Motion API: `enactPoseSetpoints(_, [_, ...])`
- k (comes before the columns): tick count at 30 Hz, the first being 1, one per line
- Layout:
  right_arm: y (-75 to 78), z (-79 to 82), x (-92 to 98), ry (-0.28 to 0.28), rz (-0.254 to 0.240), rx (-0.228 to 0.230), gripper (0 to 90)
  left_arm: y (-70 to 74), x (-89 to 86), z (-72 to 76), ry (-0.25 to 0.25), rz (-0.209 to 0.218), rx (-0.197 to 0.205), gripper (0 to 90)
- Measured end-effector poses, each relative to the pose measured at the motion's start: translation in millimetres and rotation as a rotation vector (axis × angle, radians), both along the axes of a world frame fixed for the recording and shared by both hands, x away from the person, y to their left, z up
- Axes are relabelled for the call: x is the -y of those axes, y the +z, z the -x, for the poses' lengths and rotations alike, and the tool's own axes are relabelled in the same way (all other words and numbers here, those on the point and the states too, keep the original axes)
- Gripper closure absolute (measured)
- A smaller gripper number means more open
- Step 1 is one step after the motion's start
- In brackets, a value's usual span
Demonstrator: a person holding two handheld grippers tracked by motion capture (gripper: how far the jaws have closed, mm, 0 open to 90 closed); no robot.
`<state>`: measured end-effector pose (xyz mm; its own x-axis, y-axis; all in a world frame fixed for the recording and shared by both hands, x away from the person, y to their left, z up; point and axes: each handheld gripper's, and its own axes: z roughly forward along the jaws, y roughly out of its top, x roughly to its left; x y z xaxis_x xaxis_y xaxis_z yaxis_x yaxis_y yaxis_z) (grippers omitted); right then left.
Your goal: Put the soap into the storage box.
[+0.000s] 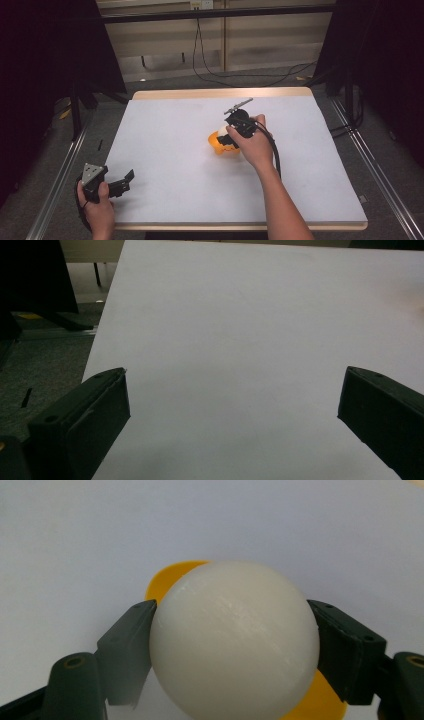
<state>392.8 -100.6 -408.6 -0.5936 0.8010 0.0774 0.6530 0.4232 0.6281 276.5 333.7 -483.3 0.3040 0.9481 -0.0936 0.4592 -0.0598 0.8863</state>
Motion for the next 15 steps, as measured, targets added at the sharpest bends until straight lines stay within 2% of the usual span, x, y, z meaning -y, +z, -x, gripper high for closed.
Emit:
enactPoseSetpoints(7, [-7.4,-1.6,0.1,-0.051,-0.006,-0.004,24.0,-0.1,-0.4,-0.1,-0.006,0.008,-0.001,0.0])
enactPoseSetpoints(11, [-11.1,-2.6,-0.4,-0.067,0.006,-0.003,24.0,-0.1,-0.5,-0.2,-0.007,0.008,-0.002,0.0])
enactPoseSetpoints(15, [-12.4,-3.3,-1.6,-0.084,-0.003,-0.004,24.0,-0.1,-0.5,-0.2,-0.007,0.008,-0.002,0.0])
